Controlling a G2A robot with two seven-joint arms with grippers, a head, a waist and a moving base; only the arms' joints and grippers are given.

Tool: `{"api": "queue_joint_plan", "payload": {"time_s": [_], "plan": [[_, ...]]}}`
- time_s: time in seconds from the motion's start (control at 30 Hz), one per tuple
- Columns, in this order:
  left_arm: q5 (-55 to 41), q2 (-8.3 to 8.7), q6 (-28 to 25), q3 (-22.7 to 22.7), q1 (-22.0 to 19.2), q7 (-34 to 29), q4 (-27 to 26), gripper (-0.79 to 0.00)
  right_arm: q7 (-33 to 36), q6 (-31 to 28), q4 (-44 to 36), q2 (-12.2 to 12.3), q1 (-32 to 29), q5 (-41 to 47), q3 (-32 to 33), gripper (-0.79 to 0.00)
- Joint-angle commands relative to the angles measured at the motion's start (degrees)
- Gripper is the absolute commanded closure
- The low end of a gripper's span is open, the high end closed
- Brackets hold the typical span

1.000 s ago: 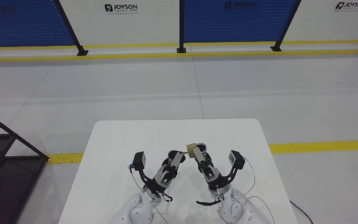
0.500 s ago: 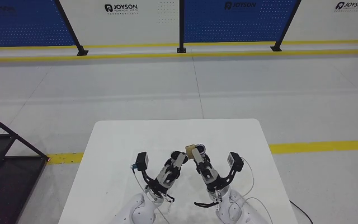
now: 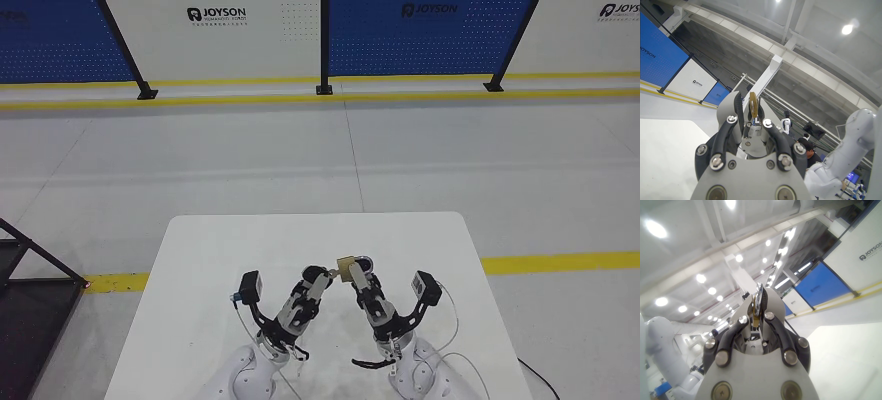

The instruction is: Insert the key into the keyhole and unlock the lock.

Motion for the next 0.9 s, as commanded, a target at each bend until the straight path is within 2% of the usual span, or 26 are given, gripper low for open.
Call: {"api": "queue_joint_plan", "payload": {"time_s": [0.0, 0.07, 0.1, 0.27, 0.53, 0.87], "plan": [[0.2, -0.02, -0.1, 0.0, 0.0, -0.2, 0.1, -0.209, 0.3, 0.0, 0.0, -0.1, 0.0, 0.2, 0.1, 0.0], [0.4, -0.05, 0.0, 0.1, 0.0, -0.2, 0.0, -0.185, 0.6, 0.0, 0.0, -0.1, -0.1, 0.3, 0.1, 0.0], [0.4, -0.07, 0.0, 0.1, -0.1, -0.3, 0.0, -0.132, 0.8, 0.0, 0.0, -0.1, -0.1, 0.4, 0.2, 0.0], [1.0, -0.11, 0.3, 0.1, -0.2, -0.7, 0.0, 0.0, 1.6, 0.0, -0.2, -0.2, -0.3, 0.5, 0.4, 0.0], [5.0, -0.13, 1.1, -0.6, -0.3, 0.7, 0.0, 0.0, 3.2, 0.1, -0.5, -0.4, -0.6, 0.9, 0.8, 0.0], [20.6, -0.61, 6.0, -0.3, -0.7, 12.8, 0.9, 0.0, 5.1, 0.0, -0.9, -0.4, -1.0, 2.0, 1.4, 0.0]]}}
